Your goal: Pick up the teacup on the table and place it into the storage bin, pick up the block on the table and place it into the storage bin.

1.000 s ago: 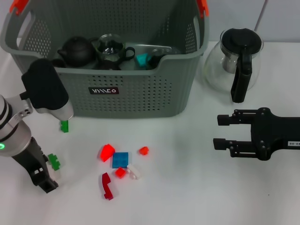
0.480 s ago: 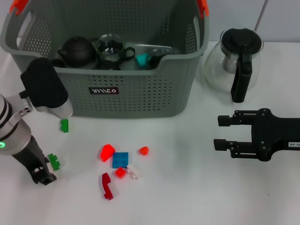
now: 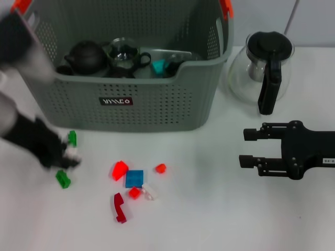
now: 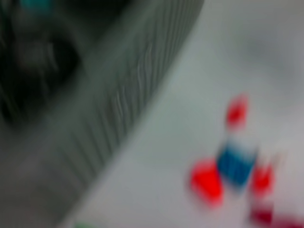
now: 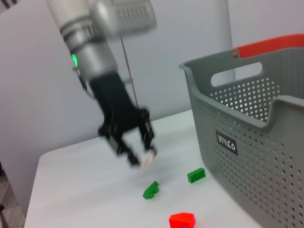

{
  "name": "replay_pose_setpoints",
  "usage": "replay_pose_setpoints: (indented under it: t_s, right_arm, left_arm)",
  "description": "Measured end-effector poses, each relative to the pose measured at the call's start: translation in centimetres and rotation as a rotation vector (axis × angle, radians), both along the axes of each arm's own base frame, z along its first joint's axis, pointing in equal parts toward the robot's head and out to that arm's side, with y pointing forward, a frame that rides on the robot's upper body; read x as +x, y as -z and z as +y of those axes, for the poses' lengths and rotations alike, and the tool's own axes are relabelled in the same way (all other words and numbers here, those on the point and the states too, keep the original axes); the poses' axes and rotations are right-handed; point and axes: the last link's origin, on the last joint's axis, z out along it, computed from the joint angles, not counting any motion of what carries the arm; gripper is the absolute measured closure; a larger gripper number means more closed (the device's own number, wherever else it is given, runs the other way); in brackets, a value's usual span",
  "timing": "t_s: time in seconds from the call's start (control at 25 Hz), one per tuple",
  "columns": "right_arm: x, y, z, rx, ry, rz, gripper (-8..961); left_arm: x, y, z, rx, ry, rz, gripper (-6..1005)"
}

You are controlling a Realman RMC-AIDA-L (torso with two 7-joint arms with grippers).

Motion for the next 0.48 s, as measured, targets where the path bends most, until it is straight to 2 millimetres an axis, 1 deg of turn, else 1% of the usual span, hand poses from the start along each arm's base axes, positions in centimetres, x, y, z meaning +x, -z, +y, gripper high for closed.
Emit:
replay_pose_setpoints:
  t_s: [0.04,0.12,0.16,0.2,0.32,0.4,0.48]
  right_arm:
    - [0.0,0.0,0.0,-0.001,0.0,0.0,266]
    - [-0.1,0.0,0.0,-0.003,-0.001,0.002,266]
    - [-0.1,0.0,0.0,-0.003,-0.002,0.003,266]
    - [-0.1,0.0,-0.1,-0.004,-0.002,0.003,266]
    - [-0.1,0.1,-0.1,-0.006,-0.001,0.006,266]
    - [-0.1,0.1,-0.1,-0.007,0.001,0.009,266]
    - [-0.2,0.1,-0.1,-0.008,0.0,0.01,266]
  left_arm:
    - [0.8,-1.4,0.1,0.022,0.014,-0.085,575]
    - [2.1,-3.2,0.2,0.025,0.044,-0.232,573]
    - [3.0,-4.4,0.5,0.032,0.08,-0.371,572]
    - [3.2,-4.6,0.5,0.031,0.09,-0.401,571]
    - [4.6,-5.7,1.1,0.071,0.16,-0.58,568]
    - [5.5,-6.1,2.2,0.13,0.192,-0.648,566]
    - [6.2,-6.3,4.0,0.22,0.194,-0.669,564]
